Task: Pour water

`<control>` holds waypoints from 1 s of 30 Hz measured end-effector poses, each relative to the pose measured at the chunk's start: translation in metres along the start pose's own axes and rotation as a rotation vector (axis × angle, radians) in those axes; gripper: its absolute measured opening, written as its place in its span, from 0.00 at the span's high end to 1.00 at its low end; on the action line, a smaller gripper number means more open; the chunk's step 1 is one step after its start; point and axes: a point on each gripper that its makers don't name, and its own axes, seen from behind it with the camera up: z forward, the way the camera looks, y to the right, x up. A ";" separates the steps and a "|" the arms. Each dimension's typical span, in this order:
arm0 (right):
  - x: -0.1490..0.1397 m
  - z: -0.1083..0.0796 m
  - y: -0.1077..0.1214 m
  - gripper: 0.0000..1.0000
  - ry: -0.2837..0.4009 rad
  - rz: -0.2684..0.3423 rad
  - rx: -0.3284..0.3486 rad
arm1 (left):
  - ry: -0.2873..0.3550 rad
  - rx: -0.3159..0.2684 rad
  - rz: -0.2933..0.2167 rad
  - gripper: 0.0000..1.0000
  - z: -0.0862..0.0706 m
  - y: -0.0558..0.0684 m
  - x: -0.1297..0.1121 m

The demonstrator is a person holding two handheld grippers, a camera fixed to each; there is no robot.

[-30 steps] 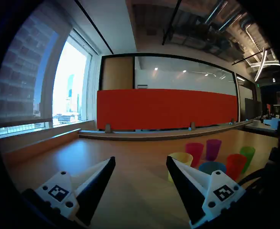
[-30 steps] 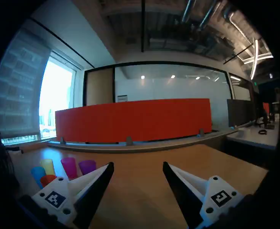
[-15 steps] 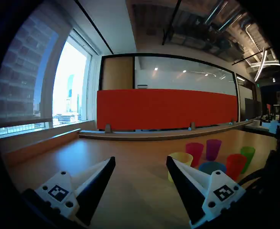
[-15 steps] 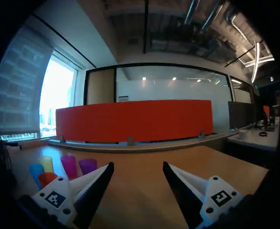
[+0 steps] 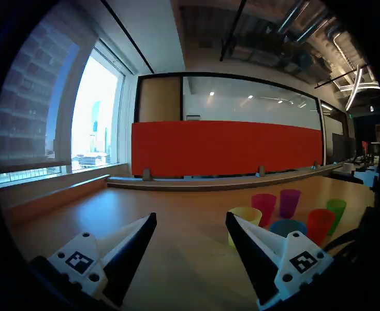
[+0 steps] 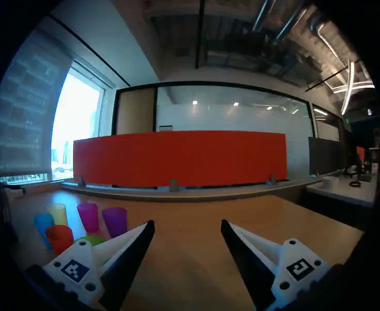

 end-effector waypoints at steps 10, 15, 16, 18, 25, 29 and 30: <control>-0.005 0.001 0.003 0.01 -0.011 -0.011 -0.009 | 0.000 0.000 0.000 0.01 0.001 0.000 0.000; -0.004 0.000 0.002 0.01 -0.011 -0.018 -0.012 | 0.000 0.000 0.000 0.01 0.001 0.000 0.000; -0.005 0.000 0.002 0.01 -0.011 -0.018 -0.013 | 0.000 0.000 0.000 0.01 0.001 0.000 0.000; -0.005 0.000 0.003 0.01 -0.011 -0.018 -0.013 | 0.000 0.000 0.000 0.01 0.001 0.000 0.000; -0.004 -0.001 0.002 0.01 -0.011 -0.019 -0.010 | 0.000 0.000 0.000 0.01 0.001 0.000 0.000; -0.004 -0.001 0.001 0.01 -0.012 -0.018 -0.010 | 0.000 0.000 0.000 0.01 0.001 0.000 0.000; -0.004 -0.001 0.001 0.01 -0.013 -0.018 -0.011 | 0.000 0.000 0.000 0.01 0.001 0.000 0.000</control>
